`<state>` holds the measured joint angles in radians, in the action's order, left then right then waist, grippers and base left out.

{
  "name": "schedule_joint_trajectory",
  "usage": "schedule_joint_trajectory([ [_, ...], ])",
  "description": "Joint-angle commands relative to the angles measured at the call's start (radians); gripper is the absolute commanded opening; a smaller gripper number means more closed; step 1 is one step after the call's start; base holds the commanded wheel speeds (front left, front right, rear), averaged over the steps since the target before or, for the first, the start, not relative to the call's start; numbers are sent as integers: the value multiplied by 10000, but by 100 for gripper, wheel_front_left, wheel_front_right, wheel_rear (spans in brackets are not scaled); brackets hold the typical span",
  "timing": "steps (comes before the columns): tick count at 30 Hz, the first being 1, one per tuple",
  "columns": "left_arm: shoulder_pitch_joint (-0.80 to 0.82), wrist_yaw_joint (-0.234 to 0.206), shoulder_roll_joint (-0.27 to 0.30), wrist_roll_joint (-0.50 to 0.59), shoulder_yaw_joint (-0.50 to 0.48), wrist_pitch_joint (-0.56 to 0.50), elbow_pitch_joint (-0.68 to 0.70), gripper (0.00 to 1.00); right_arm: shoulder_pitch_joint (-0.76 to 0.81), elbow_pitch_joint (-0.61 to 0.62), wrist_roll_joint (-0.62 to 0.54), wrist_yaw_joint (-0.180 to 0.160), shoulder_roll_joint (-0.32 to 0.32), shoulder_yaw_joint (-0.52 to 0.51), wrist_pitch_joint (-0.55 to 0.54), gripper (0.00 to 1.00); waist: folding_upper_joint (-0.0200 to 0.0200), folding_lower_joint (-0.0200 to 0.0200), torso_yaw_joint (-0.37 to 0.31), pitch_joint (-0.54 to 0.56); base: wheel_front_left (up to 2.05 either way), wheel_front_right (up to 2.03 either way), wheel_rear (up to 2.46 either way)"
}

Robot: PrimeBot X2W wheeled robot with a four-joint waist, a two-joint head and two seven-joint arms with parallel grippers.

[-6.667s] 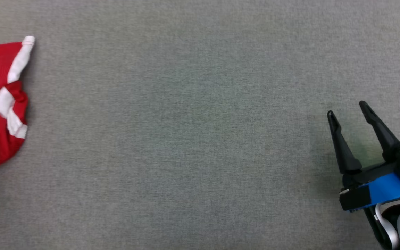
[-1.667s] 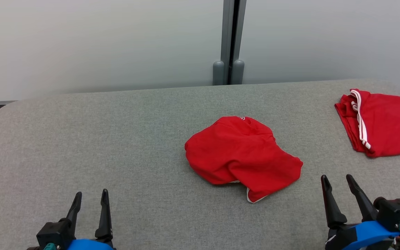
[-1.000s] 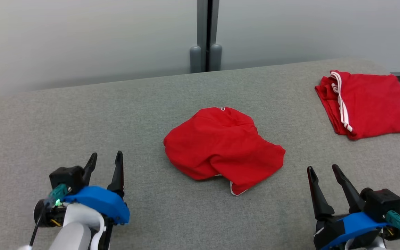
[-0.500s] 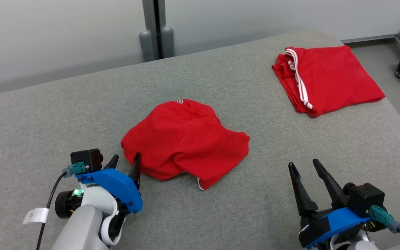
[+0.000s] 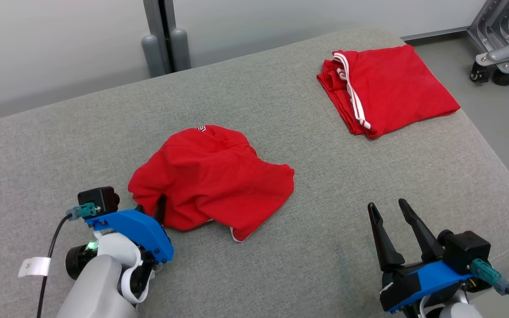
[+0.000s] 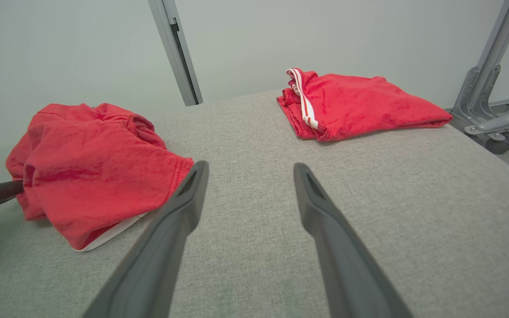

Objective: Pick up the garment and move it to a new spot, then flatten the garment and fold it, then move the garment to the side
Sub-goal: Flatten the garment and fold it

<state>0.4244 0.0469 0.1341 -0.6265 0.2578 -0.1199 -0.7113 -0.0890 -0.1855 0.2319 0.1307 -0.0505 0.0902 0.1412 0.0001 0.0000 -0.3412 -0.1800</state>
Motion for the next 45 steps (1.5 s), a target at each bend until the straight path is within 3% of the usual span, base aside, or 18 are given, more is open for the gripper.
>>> schedule_joint_trajectory([
  [1,218,83,-49,-66,-41,144,-26,0,-97,-52,90,1,-2,-14,57,100,-1,0,5,-4,0,0,0],
  [6,672,-15,-197,298,-137,1994,489,0,-140,-101,84,1,-1,-110,122,100,-1,0,192,14,0,0,0],
  [11,1602,245,-386,1171,600,3298,1211,0,-157,-91,15,1,-1,-172,121,100,-1,0,490,118,0,0,0],
  [19,3096,721,-759,1898,2276,3795,2678,0,-188,-89,70,1,-3,-101,90,100,-1,0,804,292,0,0,0],
  [25,2484,832,-671,1971,3467,3840,3225,0,-61,-62,106,1,-1,-166,116,100,-1,0,1051,234,0,0,0],
  [30,1155,847,5,2068,4453,3753,2740,0,14,-32,68,1,0,-278,86,100,-1,0,1516,177,0,0,0],
  [33,295,844,507,1846,4556,3717,2588,0,8,15,37,1,-1,-287,49,100,-1,0,1827,185,0,0,0],
  [40,-1531,-46,1875,1580,4061,3605,3096,0,174,121,-75,1,-3,-347,-71,100,-1,0,2698,385,0,0,0],
  [44,-2030,-142,2109,1371,4090,3173,3303,0,212,171,-110,1,-1,-348,-135,100,-1,0,2935,497,0,0,0],
  [45,-2154,-93,2139,1235,4113,2942,3405,42,224,191,-115,1,-4,-340,-157,100,-1,0,2995,538,0,0,0],
])
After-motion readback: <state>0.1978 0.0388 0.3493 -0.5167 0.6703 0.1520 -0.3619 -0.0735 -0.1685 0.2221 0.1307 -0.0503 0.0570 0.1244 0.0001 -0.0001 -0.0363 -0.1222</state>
